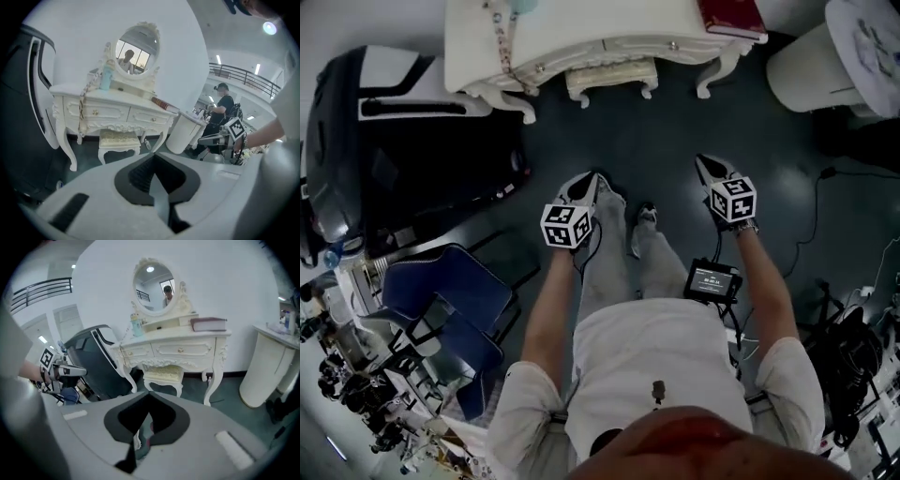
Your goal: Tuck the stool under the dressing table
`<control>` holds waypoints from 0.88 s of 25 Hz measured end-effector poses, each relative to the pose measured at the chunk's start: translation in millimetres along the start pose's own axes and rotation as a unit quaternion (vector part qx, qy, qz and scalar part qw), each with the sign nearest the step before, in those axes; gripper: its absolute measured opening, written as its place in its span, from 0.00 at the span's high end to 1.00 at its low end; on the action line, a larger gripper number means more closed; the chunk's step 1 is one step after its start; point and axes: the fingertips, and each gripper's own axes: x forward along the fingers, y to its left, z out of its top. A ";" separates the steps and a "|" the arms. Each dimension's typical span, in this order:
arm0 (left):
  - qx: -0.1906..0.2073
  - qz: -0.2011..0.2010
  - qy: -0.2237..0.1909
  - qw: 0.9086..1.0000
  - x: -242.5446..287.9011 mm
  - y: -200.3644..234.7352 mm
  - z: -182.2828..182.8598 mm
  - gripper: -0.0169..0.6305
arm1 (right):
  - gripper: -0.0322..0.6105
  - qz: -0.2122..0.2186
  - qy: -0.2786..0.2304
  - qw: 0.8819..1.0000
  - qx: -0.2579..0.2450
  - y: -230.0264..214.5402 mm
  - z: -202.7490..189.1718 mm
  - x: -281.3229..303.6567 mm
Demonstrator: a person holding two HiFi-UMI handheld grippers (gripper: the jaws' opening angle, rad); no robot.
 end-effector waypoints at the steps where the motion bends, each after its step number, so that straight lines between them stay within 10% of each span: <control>1: 0.005 0.002 -0.016 1.000 -20.8 -7.3 15.9 0.96 | 0.94 0.010 -0.017 1.000 -0.003 8.3 16.5 -22.7; 10: 0.014 -0.006 -0.163 0.986 -213.8 -67.7 134.7 0.96 | 0.94 0.030 -0.156 0.987 -0.009 103.3 140.3 -212.8; 22: 0.053 -0.058 -0.229 0.970 -428.8 -53.5 123.8 0.96 | 0.94 0.093 -0.282 0.954 0.036 378.9 177.0 -284.7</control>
